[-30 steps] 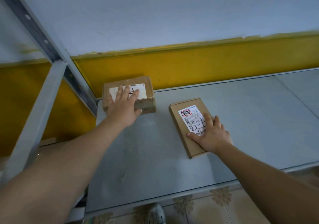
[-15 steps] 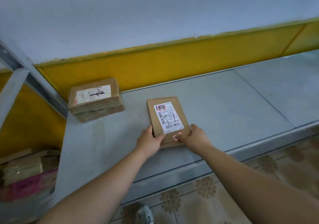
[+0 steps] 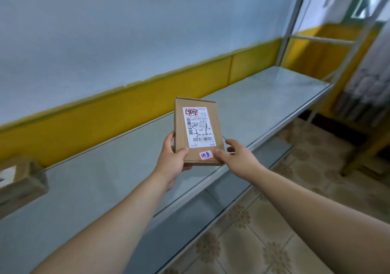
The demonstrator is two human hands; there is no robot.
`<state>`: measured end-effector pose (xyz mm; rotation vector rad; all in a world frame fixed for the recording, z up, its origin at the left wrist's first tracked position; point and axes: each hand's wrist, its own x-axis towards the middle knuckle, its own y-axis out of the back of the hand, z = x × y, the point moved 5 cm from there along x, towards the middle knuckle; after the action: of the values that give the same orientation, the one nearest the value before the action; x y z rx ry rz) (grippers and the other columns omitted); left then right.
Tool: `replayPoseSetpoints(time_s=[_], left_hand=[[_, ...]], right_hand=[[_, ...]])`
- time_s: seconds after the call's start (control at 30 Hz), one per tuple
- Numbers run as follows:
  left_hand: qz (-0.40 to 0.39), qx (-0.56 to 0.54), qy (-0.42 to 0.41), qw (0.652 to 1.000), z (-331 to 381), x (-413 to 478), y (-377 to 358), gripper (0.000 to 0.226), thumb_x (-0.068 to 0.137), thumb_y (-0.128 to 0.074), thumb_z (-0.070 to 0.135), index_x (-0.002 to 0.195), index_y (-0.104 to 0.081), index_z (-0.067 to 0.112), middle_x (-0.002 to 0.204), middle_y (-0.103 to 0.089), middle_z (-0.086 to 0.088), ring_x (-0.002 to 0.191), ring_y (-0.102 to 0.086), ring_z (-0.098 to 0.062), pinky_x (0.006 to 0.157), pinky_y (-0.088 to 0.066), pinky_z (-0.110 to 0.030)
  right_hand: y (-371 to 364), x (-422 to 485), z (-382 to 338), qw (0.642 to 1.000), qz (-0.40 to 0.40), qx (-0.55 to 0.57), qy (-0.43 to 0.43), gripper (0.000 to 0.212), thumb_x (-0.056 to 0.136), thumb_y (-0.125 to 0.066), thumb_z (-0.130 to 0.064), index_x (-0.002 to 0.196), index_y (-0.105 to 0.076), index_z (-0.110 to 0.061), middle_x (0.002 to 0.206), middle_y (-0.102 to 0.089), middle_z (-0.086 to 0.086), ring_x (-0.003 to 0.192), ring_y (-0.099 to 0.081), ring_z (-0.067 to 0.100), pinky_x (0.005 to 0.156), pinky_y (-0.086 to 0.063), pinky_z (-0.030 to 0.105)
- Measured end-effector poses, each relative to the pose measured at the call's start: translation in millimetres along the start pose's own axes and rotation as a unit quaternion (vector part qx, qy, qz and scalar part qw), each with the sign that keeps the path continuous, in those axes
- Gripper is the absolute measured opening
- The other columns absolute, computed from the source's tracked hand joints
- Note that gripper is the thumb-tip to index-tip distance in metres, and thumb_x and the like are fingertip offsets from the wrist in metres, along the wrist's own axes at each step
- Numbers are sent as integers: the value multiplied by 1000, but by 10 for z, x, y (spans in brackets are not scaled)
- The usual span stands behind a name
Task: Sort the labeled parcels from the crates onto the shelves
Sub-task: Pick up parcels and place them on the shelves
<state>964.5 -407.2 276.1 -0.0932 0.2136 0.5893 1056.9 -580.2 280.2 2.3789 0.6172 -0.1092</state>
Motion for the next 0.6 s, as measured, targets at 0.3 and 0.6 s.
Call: replayPoseSetpoints(time_s=[0.3,0.6], left_hand=[[-61,-3,-17,998,316,939,-1242,59,98,-52,10,146,-27,34,108,-63,7,92,-68,-20,67,-56,-35],[-68,2,12,998,436,2263,-2078,56,99,-49,10,146,-29,33,113,-63,4,93,-67,-22,67,-55,-37]], right_hand=[[977,794,337,998,53,-20,-20,70,94,-55,-54,152,-31,-24,147,-48,3,127,-51,23,98,-46,35],[1710,2000,557,994,46,-88,-54,74,93,-56,-54,153,-29,-20,151,-43,7,134,-46,24,108,-41,39]])
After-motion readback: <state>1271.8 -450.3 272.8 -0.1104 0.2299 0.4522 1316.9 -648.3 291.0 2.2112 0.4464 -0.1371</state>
